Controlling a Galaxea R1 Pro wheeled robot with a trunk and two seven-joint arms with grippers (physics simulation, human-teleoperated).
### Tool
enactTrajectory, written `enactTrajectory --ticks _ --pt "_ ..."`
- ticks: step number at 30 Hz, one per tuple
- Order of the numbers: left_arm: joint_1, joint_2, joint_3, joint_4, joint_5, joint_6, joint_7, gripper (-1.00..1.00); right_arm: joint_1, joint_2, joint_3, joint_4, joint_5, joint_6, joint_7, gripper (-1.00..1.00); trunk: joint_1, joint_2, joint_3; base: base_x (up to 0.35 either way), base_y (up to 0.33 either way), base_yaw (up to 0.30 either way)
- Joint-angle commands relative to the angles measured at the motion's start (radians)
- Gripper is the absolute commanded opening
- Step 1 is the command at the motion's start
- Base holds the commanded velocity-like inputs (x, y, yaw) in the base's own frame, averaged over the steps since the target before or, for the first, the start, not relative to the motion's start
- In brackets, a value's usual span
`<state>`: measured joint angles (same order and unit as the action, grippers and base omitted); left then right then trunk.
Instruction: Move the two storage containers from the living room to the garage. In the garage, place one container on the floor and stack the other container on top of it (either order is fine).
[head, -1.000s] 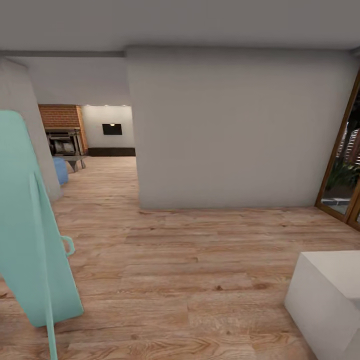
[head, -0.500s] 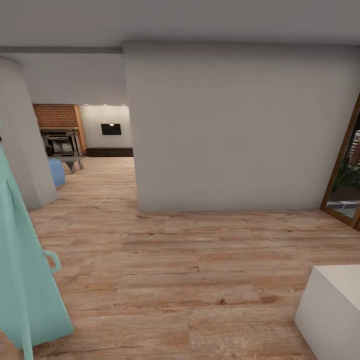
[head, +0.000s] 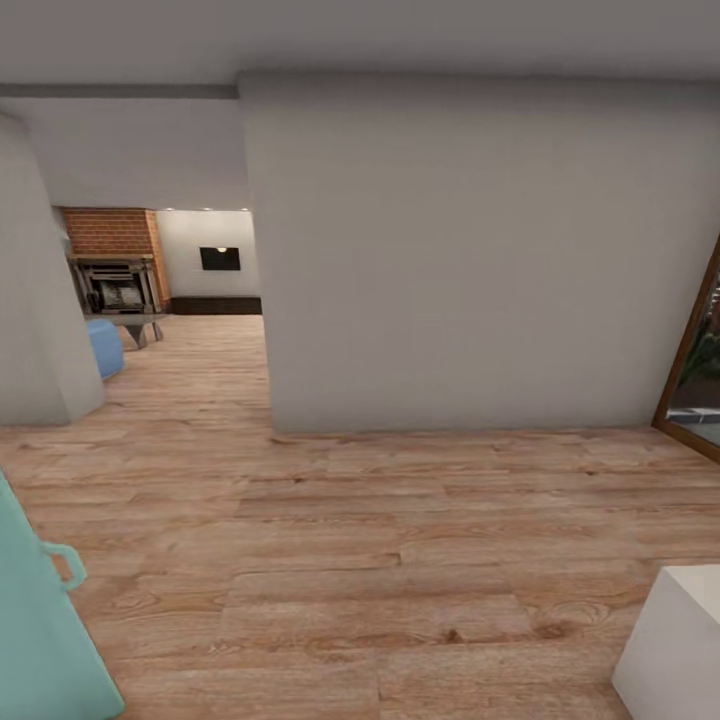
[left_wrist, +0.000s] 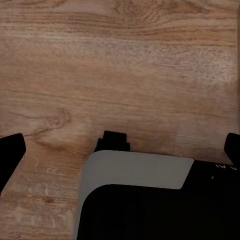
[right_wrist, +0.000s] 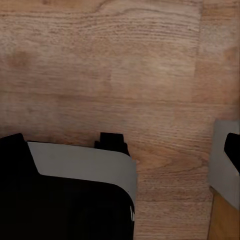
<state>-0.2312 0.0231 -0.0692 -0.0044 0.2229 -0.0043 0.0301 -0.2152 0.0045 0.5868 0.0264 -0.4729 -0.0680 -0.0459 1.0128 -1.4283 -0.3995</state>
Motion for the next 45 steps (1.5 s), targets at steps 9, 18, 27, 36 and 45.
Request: enactTrajectory --ticks 9,18,27,36,45 --pt "0.000 0.000 -0.008 0.000 0.009 0.000 0.002 1.00 -0.001 0.002 0.008 0.003 -0.009 -0.005 0.000 1.00 0.001 -0.001 -0.001 0.321 0.000 0.000" --pt "0.000 0.000 -0.008 0.000 0.009 0.000 0.002 1.00 -0.001 0.001 0.008 0.003 -0.007 -0.006 0.000 1.00 0.001 -0.001 -0.001 0.321 0.000 0.000" --pt "0.000 0.000 -0.008 0.000 0.009 0.000 0.002 1.00 -0.001 0.000 0.008 0.003 -0.007 -0.006 0.000 1.00 0.001 -0.001 -0.001 0.321 0.000 0.000" --pt "0.000 0.000 -0.008 0.000 0.009 -0.001 0.002 1.00 -0.001 0.000 0.008 0.003 -0.007 -0.007 0.000 1.00 0.001 -0.001 -0.001 0.321 0.000 0.000" --pt "0.000 0.000 -0.008 0.000 0.009 0.000 0.002 1.00 -0.001 -0.001 0.008 0.003 -0.006 -0.007 0.000 1.00 0.001 -0.001 -0.001 0.321 0.000 0.046"
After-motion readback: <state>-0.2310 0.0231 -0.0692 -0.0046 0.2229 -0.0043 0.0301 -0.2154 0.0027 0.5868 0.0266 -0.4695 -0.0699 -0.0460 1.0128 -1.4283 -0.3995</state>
